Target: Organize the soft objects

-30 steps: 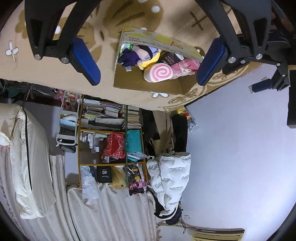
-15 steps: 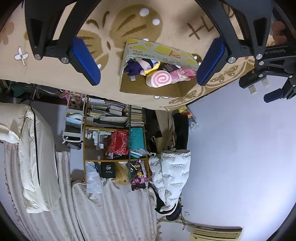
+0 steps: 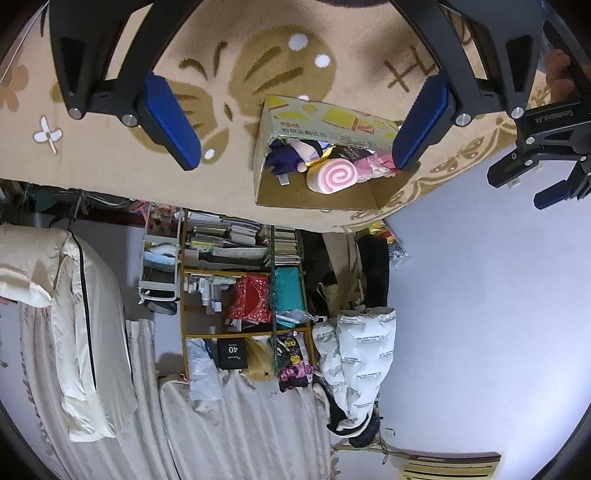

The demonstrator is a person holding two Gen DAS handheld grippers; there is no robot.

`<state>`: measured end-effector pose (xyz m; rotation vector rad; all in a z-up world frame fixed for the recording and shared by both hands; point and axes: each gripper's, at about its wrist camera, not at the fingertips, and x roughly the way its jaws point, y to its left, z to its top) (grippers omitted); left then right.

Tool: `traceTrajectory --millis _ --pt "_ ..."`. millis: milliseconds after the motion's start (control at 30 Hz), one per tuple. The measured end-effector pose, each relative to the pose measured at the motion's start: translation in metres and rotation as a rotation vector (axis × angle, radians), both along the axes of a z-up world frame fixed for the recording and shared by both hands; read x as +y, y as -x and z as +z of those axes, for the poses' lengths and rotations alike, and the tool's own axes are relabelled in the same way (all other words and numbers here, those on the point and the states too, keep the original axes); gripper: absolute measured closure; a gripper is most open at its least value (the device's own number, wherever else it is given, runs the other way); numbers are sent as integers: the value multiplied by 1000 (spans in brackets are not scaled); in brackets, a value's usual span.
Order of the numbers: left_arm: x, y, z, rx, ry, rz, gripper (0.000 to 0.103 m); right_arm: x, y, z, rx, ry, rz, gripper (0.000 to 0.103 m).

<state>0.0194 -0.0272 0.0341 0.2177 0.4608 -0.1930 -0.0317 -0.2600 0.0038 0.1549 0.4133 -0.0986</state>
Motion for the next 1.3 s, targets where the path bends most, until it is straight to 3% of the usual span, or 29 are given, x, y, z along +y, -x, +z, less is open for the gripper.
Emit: traceTrajectory --millis 300,1300 --pt "1 -16 -11 38 -8 15 1 0 -6 -7 27 -5 1 0" --pt "3 -15 -18 29 -35 -3 1 0 -7 -11 39 -1 4 0"
